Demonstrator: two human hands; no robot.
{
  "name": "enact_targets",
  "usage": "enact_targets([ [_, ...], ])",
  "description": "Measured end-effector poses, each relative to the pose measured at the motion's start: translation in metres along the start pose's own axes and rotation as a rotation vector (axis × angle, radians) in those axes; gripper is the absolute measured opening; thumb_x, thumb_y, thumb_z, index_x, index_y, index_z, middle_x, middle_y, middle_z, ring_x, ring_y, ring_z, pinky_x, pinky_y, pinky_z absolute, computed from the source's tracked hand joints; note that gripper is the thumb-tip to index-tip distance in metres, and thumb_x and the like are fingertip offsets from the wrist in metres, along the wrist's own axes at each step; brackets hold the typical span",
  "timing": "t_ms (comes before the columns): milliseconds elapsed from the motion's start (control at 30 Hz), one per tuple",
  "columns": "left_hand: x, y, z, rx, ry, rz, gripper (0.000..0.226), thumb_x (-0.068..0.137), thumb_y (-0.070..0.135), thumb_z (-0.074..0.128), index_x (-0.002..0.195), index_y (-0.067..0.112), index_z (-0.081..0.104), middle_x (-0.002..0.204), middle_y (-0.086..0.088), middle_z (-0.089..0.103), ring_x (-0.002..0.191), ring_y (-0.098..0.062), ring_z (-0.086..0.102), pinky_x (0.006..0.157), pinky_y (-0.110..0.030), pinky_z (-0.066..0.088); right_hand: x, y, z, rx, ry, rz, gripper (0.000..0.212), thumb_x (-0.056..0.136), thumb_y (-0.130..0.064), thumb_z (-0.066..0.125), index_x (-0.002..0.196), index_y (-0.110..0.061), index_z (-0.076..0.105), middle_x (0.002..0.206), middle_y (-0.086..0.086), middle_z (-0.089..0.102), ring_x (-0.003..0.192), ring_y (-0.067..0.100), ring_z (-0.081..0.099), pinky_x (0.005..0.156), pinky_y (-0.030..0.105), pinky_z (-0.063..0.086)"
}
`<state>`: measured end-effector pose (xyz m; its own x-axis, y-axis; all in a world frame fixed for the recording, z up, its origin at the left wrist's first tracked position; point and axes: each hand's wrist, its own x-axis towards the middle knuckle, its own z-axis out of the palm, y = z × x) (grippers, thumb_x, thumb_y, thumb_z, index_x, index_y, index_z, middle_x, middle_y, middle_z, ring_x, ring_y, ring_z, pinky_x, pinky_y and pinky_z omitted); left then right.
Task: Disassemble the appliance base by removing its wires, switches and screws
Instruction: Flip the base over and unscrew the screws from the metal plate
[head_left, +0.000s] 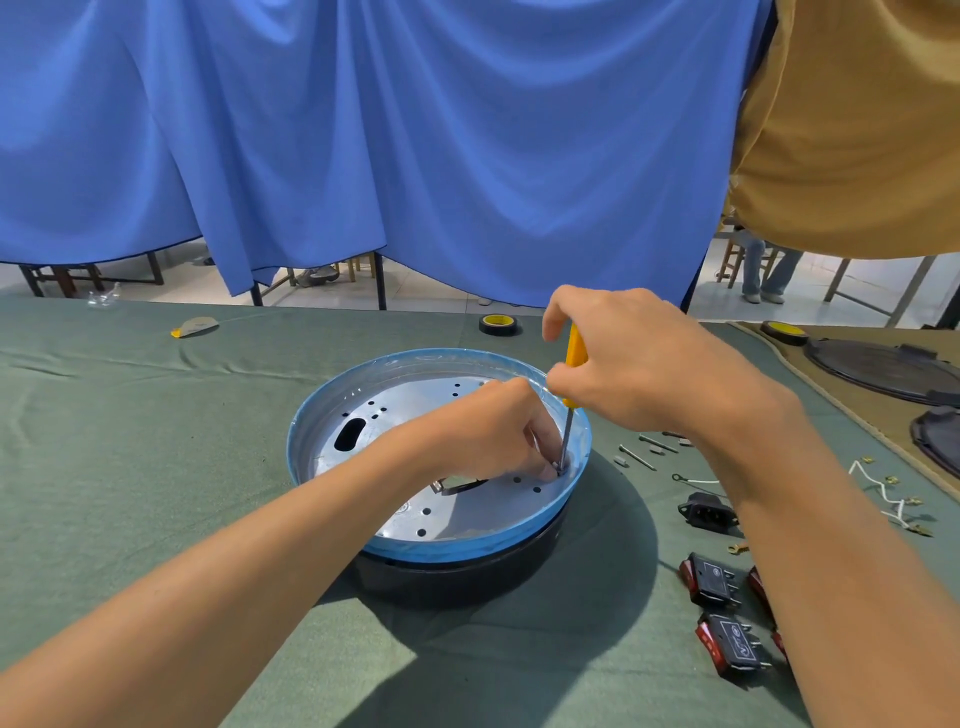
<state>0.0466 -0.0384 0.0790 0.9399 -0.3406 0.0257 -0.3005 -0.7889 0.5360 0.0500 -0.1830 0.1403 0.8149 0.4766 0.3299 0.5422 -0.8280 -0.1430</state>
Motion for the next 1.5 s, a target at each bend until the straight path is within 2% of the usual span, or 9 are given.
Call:
enact_targets([
  [133, -0.001, 0.001, 0.0, 0.003, 0.009, -0.001, 0.012, 0.081, 0.011, 0.073, 0.082, 0.022, 0.077, 0.084, 0.002, 0.073, 0.08, -0.016, 0.063, 0.077, -0.033, 0.053, -0.001, -0.002, 0.005, -0.139, 0.131, 0.063, 0.032, 0.095, -0.054, 0.047, 0.092, -0.022, 0.049, 0.075, 0.0, 0.044, 0.084, 0.03, 0.051, 0.066, 0.036, 0.034],
  [267, -0.001, 0.003, 0.001, -0.002, 0.017, 0.0, 0.012, 0.081, 0.01, 0.073, 0.084, 0.021, 0.077, 0.083, 0.001, 0.072, 0.081, -0.018, 0.064, 0.077, -0.034, 0.053, 0.0, 0.0, 0.001, -0.043, 0.022, 0.027, 0.013, 0.092, -0.031, 0.05, 0.102, -0.022, 0.051, 0.087, 0.003, 0.056, 0.091, 0.031, 0.053, 0.071, 0.04, 0.045],
  [500, -0.001, 0.003, 0.001, 0.002, 0.027, -0.01, 0.014, 0.081, 0.012, 0.074, 0.08, 0.026, 0.076, 0.079, 0.004, 0.071, 0.08, -0.019, 0.064, 0.074, -0.033, 0.052, -0.004, -0.004, 0.001, -0.197, 0.15, 0.09, 0.026, 0.097, -0.044, 0.046, 0.089, -0.02, 0.052, 0.072, 0.0, 0.042, 0.08, 0.03, 0.048, 0.065, 0.036, 0.033],
  [633, 0.0, 0.002, 0.002, 0.007, 0.036, -0.003, 0.018, 0.08, 0.013, 0.074, 0.073, 0.029, 0.071, 0.077, 0.004, 0.07, 0.08, -0.019, 0.064, 0.075, -0.034, 0.053, -0.002, -0.002, -0.002, -0.014, -0.037, 0.012, 0.017, 0.089, -0.027, 0.053, 0.106, -0.027, 0.052, 0.087, -0.003, 0.055, 0.091, 0.027, 0.053, 0.07, 0.038, 0.043],
  [767, 0.0, 0.001, 0.005, 0.016, 0.062, 0.015, 0.02, 0.08, 0.013, 0.074, 0.068, 0.028, 0.069, 0.079, 0.003, 0.071, 0.08, -0.016, 0.063, 0.074, -0.032, 0.052, -0.003, -0.003, -0.001, -0.049, -0.032, 0.011, 0.019, 0.09, -0.042, 0.054, 0.103, -0.029, 0.048, 0.088, -0.003, 0.051, 0.088, 0.026, 0.051, 0.069, 0.037, 0.036],
  [900, 0.0, 0.002, 0.01, 0.211, 0.12, 0.065, 0.006, 0.084, 0.024, 0.07, 0.081, 0.022, 0.075, 0.083, 0.005, 0.067, 0.082, -0.016, 0.059, 0.07, -0.033, 0.049, -0.002, 0.002, -0.003, -0.055, 0.017, 0.043, 0.018, 0.092, -0.036, 0.055, 0.103, -0.023, 0.05, 0.089, 0.001, 0.052, 0.09, 0.029, 0.052, 0.069, 0.038, 0.04],
  [1100, -0.002, 0.004, 0.019, 0.505, 0.257, 0.144, 0.028, 0.091, 0.042, 0.055, 0.088, 0.019, 0.069, 0.094, 0.003, 0.067, 0.086, -0.022, 0.059, 0.071, -0.031, 0.041, -0.003, 0.001, -0.007, 0.058, -0.071, -0.037, 0.036, 0.086, -0.014, 0.059, 0.117, -0.026, 0.046, 0.082, -0.01, 0.044, 0.086, 0.023, 0.05, 0.064, 0.036, 0.039],
  [1333, 0.001, 0.018, 0.0, 0.362, 0.352, 0.026, 0.014, 0.077, 0.041, 0.063, 0.073, 0.027, 0.064, 0.082, 0.007, 0.067, 0.08, -0.02, 0.061, 0.067, -0.031, 0.049, 0.0, 0.016, -0.023, 0.269, 0.192, 0.036, 0.041, 0.084, -0.023, 0.069, 0.119, -0.028, 0.047, 0.085, -0.001, 0.055, 0.077, 0.014, 0.052, 0.057, 0.025, 0.035],
  [1500, 0.002, 0.023, -0.016, 0.247, 0.38, 0.019, 0.014, 0.078, 0.036, 0.068, 0.067, 0.032, 0.06, 0.075, 0.015, 0.064, 0.082, -0.015, 0.06, 0.075, -0.034, 0.051, -0.002, 0.04, -0.037, 0.458, 0.436, 0.161, 0.053, 0.089, -0.017, 0.065, 0.133, -0.025, 0.037, 0.091, 0.003, 0.058, 0.086, 0.024, 0.06, 0.07, 0.036, 0.044],
])
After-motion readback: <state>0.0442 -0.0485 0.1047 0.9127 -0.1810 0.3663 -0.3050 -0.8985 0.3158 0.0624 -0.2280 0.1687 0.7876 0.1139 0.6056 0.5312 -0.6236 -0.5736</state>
